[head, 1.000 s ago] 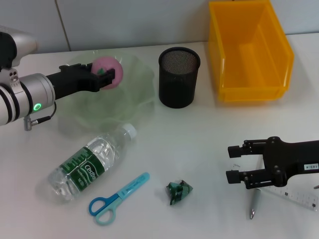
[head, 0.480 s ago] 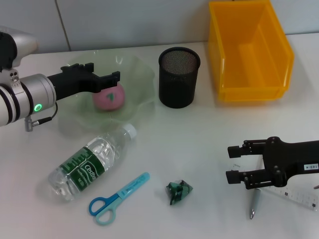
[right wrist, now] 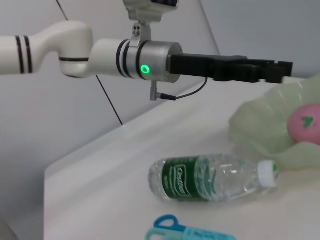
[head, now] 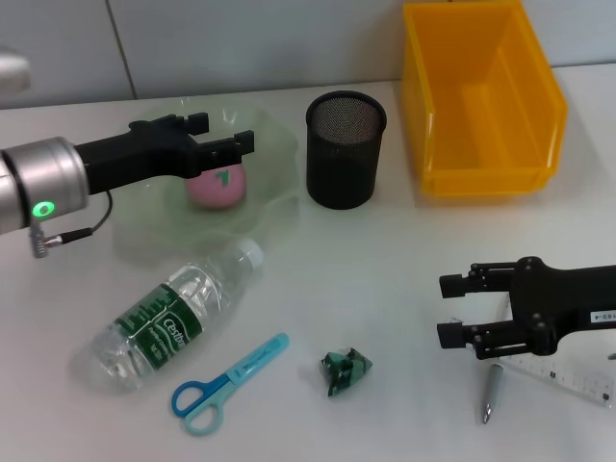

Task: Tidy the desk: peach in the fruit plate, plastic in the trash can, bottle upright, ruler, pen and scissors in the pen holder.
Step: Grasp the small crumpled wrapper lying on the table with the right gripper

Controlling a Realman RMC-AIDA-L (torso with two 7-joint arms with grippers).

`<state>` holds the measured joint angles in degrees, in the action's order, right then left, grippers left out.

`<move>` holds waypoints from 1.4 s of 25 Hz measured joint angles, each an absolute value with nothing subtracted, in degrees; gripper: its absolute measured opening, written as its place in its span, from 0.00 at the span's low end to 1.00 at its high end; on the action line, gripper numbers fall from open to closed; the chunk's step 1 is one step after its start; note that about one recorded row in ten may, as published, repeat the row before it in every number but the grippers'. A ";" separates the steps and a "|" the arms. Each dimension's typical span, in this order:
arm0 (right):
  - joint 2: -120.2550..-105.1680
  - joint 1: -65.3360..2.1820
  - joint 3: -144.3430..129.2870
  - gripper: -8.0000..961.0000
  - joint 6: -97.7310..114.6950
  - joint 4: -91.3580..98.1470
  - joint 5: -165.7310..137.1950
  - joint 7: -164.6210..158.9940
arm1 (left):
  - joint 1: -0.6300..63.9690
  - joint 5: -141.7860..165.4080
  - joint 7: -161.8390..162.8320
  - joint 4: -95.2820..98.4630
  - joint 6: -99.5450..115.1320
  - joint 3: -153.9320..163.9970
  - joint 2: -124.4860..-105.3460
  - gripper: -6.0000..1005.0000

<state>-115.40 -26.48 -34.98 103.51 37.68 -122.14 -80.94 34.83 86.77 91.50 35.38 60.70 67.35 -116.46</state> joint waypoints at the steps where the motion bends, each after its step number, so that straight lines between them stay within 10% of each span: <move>1: -115.40 -26.50 -34.71 0.79 104.01 37.85 -122.05 -80.94 | 34.35 86.85 91.51 35.77 63.83 66.19 -116.08 0.86; 9: -114.71 -27.15 -34.20 0.79 104.56 38.38 -121.99 -82.60 | 32.13 88.69 90.66 36.08 83.06 64.11 -113.68 0.86; 35: -114.68 -46.10 -59.65 0.79 115.70 58.72 -131.78 -104.97 | 26.36 101.18 83.25 37.84 92.52 63.26 -114.95 0.86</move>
<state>-114.68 -46.10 -59.65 115.70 58.72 -131.78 -104.97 26.36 101.18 83.25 37.84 92.52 63.26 -114.95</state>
